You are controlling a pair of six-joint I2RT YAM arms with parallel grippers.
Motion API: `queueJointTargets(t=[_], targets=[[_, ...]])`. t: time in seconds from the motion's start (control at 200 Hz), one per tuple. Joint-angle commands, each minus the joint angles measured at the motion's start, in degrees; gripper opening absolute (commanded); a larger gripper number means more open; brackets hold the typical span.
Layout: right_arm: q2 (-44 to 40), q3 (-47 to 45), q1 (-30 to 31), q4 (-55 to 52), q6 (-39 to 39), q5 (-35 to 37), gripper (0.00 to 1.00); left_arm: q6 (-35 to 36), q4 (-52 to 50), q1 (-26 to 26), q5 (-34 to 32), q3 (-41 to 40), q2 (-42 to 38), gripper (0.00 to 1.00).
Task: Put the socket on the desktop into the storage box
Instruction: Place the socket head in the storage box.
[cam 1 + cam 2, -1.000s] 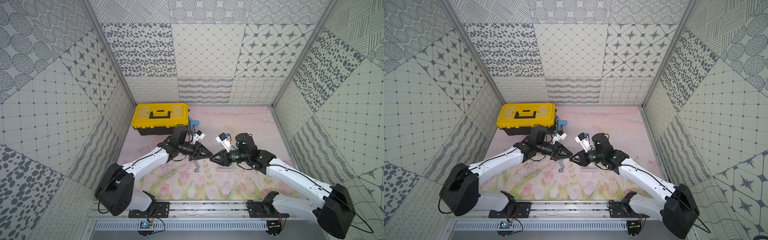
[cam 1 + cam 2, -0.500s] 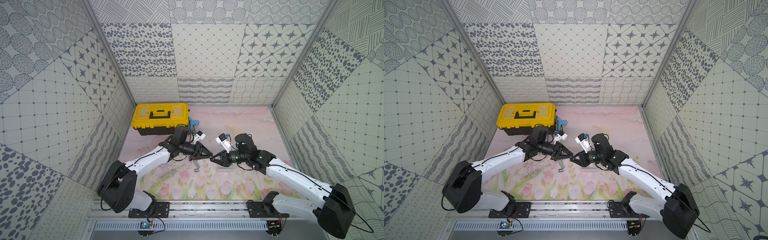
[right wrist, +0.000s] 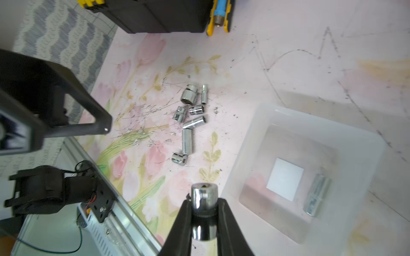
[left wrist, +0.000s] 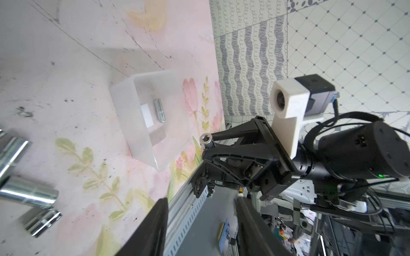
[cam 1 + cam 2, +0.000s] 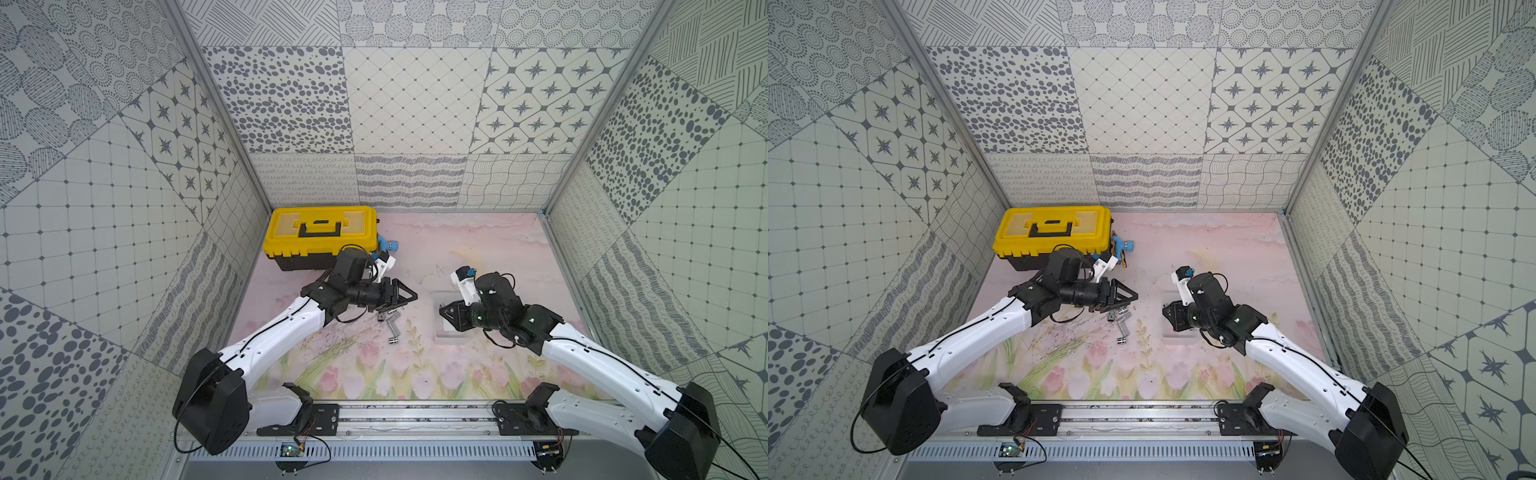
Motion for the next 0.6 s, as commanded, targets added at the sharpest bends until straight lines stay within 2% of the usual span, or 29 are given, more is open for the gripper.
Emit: queueJointTargets(t=[0.0,0.245,0.595], targets=[[0.37,-1.09,1.92,-2.61,3.28,10.99,0.00,4.69,-6.33,0.32,-16.29,-2.25,-3.90,0.53],[7.10,-0.45,3.46,-2.71,5.80,15.73,0.00,5.66,-7.84,-2.61,-23.14,-6.98,-6.94,0.49],[11.12,-0.17,3.98,-1.48,7.15,16.18,0.00,6.67,-10.50,-8.29,-31.08,-9.76,-8.06,0.48]])
